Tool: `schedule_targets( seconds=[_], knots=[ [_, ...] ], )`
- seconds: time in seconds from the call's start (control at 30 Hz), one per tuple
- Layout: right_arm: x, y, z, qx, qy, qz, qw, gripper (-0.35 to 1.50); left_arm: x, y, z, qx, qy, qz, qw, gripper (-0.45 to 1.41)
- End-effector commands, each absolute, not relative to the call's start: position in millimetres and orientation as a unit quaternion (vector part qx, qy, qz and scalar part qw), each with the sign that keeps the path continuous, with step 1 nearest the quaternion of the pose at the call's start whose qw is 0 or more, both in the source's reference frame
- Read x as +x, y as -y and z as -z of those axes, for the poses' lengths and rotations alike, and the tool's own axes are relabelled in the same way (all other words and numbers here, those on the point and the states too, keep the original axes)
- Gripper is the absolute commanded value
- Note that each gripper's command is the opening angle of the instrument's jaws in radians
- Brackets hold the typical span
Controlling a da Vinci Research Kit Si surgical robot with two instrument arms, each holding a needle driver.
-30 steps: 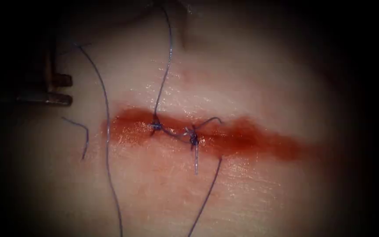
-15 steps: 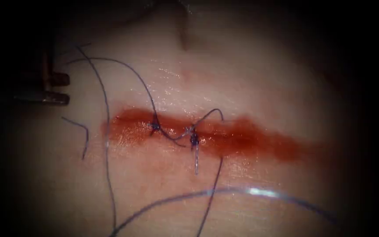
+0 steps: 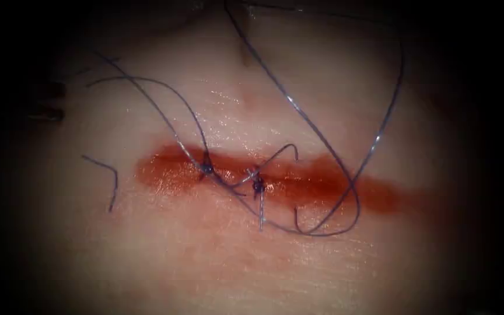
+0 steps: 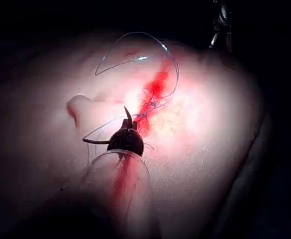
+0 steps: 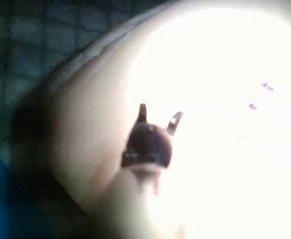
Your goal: Wound Closure
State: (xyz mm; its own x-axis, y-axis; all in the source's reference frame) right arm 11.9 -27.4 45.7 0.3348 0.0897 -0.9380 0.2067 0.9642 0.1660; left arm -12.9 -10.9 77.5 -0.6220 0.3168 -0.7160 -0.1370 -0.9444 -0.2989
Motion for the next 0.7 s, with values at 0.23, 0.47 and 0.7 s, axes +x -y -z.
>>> schedule_targets(
  seconds=[0.23, 0.47, 0.7],
  knots=[
    [18.6, 26.4, -50.0, 0.057, -0.566, 0.001, 0.822, 1.06, -13.5, 11.6, -78.2, -0.407, 0.104, -0.896, 0.142, -0.45],
    [24.9, 26.9, -56.9, -0.025, -0.522, -0.032, 0.852, 1.04, -13.5, 11.6, -77.7, -0.406, 0.106, -0.896, 0.144, -0.45],
    [26.0, 24.8, -59.0, -0.065, -0.500, -0.041, 0.863, 0.98, -14.0, 11.8, -77.5, -0.408, 0.108, -0.895, 0.146, -0.45]
  ],
)
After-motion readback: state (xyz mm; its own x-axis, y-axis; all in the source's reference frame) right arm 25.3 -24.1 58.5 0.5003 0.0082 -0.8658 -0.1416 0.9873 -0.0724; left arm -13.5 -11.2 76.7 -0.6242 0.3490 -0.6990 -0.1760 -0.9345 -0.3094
